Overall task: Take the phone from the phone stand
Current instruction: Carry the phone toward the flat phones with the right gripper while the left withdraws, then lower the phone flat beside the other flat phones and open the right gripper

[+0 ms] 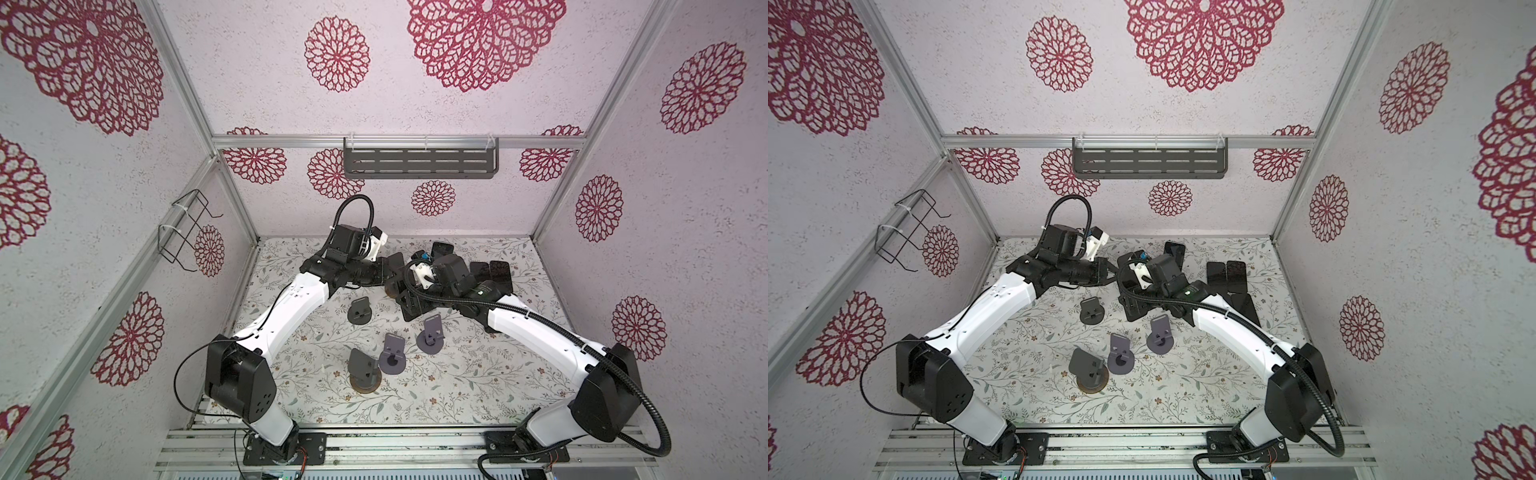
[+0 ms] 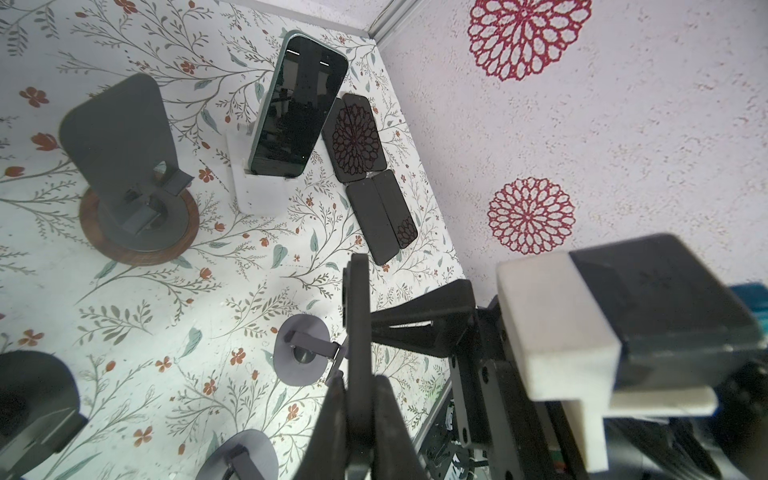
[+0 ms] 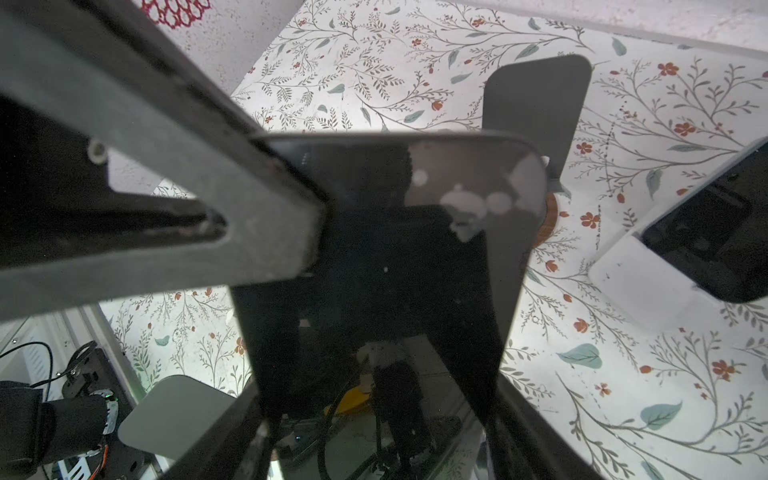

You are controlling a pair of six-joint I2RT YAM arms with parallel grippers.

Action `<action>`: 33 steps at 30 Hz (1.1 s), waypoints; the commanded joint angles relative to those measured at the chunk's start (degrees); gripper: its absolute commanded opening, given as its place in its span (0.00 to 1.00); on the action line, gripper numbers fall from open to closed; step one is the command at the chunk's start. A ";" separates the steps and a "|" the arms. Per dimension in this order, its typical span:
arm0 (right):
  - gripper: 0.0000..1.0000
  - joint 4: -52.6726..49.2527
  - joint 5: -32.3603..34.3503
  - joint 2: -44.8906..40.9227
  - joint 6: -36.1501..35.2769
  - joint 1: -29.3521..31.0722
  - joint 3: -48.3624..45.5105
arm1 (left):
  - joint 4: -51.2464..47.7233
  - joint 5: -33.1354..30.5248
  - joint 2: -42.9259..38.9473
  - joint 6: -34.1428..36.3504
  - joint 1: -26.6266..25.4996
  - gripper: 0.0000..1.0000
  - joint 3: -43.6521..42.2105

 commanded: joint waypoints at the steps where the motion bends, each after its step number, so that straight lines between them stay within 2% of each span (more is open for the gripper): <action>1: 0.62 0.29 2.69 -2.12 0.87 -0.07 0.82 | 1.49 1.24 0.31 0.22 0.31 0.15 2.54; 2: 0.61 0.07 3.08 -2.38 0.98 -0.09 1.01 | 1.49 1.16 0.31 0.26 0.36 0.21 2.75; 6: 0.56 -1.35 2.86 -3.29 1.59 -0.83 1.68 | 1.17 1.68 0.57 0.77 0.96 0.55 3.79; 9: 0.52 -2.00 3.58 -4.98 1.99 -2.09 1.58 | 0.97 1.94 0.49 1.23 1.91 0.69 4.35; 13: 0.49 -4.14 4.18 -7.95 2.82 -5.03 1.04 | -1.44 1.25 0.06 3.01 4.10 0.72 6.09; 19: 0.39 -11.66 5.21 -12.93 4.34 -13.52 -1.14 | -9.02 -6.48 -0.12 10.33 7.62 0.74 9.26; 23: 0.35 -18.51 8.74 -14.32 4.16 -18.51 -1.86 | -9.54 -7.68 -0.05 12.39 10.11 0.75 7.69; 29: 0.25 -26.31 10.90 -11.39 2.98 -25.15 -1.80 | -8.30 -11.17 -0.93 13.86 10.60 0.75 2.87; 33: 0.18 -27.92 11.80 -6.40 1.92 -26.89 -1.20 | -6.77 -13.16 -2.05 14.49 10.53 0.76 -0.70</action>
